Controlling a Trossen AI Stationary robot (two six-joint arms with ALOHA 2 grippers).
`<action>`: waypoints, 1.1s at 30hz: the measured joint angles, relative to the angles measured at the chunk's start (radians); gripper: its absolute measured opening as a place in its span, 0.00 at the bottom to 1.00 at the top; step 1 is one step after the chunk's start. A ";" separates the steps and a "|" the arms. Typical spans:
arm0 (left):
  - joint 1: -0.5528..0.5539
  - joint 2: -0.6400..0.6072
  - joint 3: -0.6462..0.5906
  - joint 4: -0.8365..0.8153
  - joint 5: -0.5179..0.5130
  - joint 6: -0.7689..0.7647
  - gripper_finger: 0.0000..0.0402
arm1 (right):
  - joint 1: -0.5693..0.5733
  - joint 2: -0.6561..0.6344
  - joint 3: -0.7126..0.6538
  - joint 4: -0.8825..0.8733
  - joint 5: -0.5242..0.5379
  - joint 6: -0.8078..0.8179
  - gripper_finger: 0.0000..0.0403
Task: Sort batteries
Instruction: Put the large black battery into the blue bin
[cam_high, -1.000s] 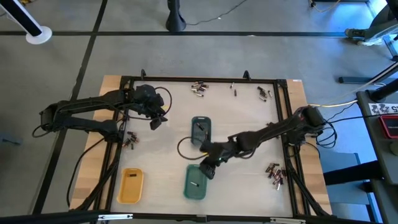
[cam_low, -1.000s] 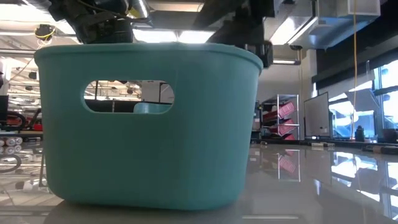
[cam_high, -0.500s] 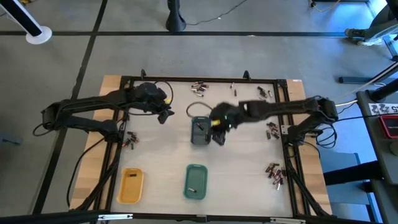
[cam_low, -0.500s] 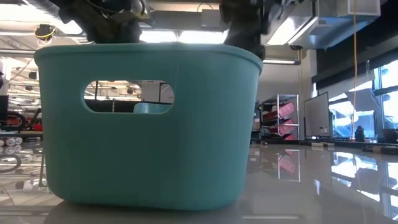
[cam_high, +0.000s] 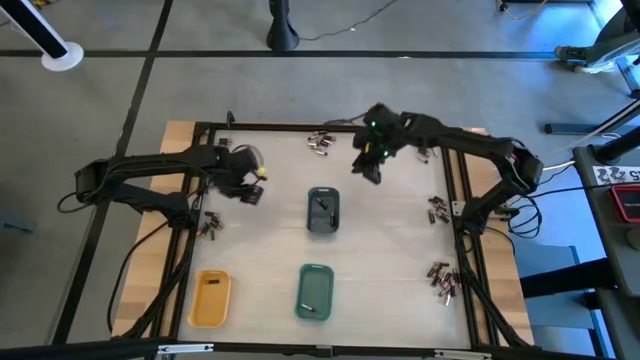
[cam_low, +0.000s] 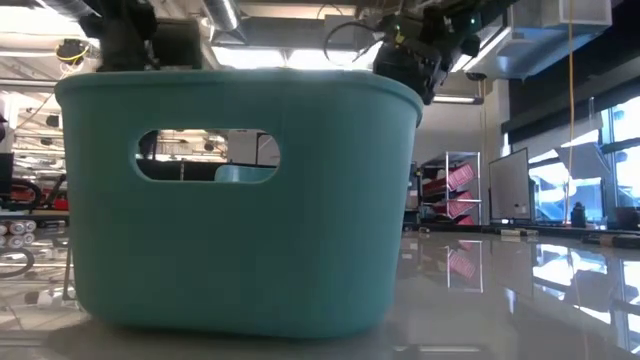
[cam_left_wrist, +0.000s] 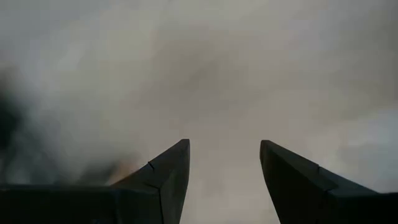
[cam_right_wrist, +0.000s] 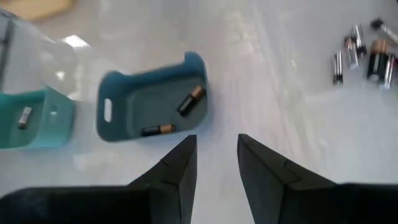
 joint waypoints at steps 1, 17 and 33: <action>-0.001 -0.001 0.000 -0.061 0.000 -0.051 0.46 | -0.024 0.000 0.000 0.008 -0.034 -0.015 0.29; -0.013 0.002 0.000 0.022 -0.030 0.204 0.46 | -0.123 0.001 0.000 0.060 -0.183 -0.017 0.29; -0.006 0.243 0.075 -0.179 -0.048 0.998 0.46 | -0.084 0.001 0.000 0.062 -0.127 0.176 0.29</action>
